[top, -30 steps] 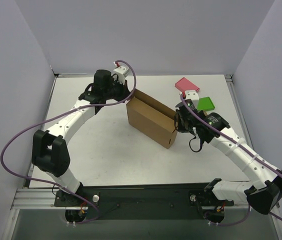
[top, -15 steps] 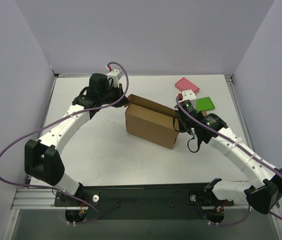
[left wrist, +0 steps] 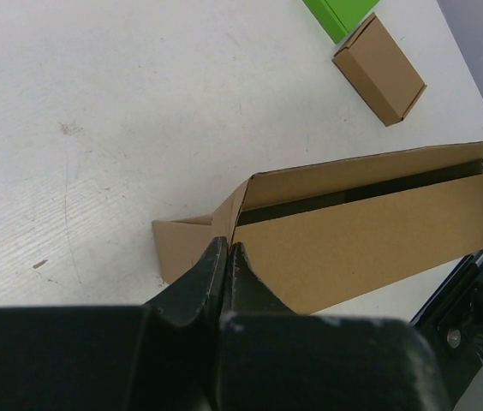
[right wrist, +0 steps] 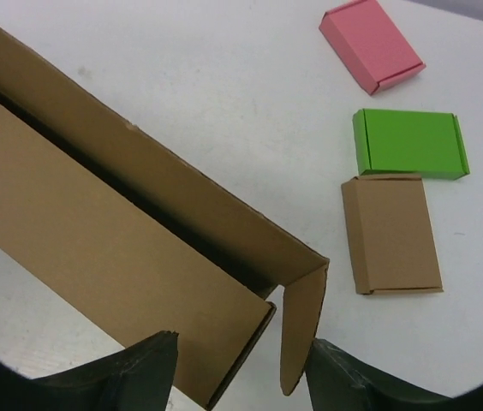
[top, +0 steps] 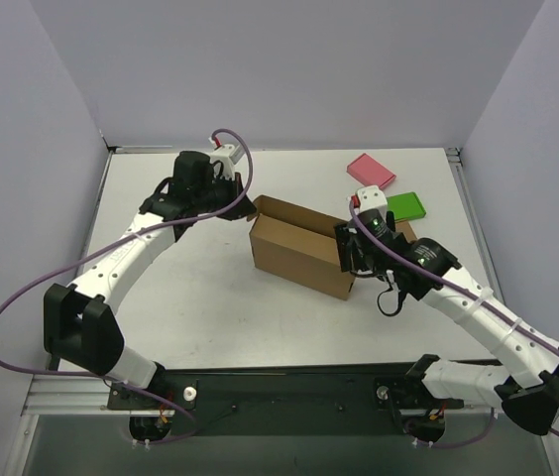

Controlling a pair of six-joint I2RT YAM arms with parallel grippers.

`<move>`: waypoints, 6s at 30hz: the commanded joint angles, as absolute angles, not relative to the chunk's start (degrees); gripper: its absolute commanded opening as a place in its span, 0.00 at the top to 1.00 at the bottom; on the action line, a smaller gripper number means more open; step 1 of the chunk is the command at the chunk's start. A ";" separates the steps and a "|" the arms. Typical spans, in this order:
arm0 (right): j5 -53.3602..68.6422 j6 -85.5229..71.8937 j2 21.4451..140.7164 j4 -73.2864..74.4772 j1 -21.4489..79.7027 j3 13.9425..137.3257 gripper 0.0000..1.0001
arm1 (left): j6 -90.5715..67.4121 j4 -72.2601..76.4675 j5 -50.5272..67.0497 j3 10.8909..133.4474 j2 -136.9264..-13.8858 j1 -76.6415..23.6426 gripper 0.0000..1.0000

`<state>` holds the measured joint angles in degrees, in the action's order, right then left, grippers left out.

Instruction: Fold the paper box

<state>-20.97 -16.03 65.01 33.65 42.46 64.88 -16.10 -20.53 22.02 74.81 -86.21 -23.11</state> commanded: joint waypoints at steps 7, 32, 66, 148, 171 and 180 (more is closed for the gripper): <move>-36.38 -17.23 60.99 32.18 59.30 72.94 0.48 | -12.92 -25.40 23.55 74.53 -82.79 -23.29 1.00; -10.63 -14.78 73.65 14.51 48.08 69.96 0.79 | -10.90 -23.03 25.58 73.22 -82.44 -23.38 1.00; -11.42 -16.00 79.10 7.56 44.91 57.22 0.83 | -20.55 -15.91 21.80 73.12 -81.91 -24.96 1.00; -21.80 -23.99 86.40 15.29 48.16 61.87 0.89 | -36.65 1.14 8.53 52.21 -77.61 -36.21 1.00; -19.43 -18.56 80.43 22.76 48.16 70.58 0.58 | -24.35 -13.27 7.28 62.92 -82.17 -36.04 1.00; -13.62 -10.80 66.63 25.04 47.29 67.76 0.16 | -19.87 -17.49 12.13 66.80 -85.25 -34.37 1.00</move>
